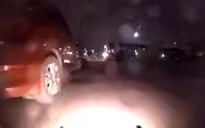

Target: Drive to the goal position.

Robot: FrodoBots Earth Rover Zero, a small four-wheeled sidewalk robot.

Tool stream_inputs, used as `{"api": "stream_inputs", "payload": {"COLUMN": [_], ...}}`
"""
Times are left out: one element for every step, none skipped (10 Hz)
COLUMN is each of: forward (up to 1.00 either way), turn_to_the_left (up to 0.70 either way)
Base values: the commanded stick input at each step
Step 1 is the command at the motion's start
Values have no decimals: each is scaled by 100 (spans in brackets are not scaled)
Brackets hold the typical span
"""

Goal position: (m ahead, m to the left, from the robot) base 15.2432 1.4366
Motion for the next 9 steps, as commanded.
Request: {"api": "stream_inputs", "payload": {"forward": [70, 70, 70, 70, 70, 70, 70, 70, 70], "turn_to_the_left": [0, 0, 0, 0, 0, 0, 0, 0, 0]}}
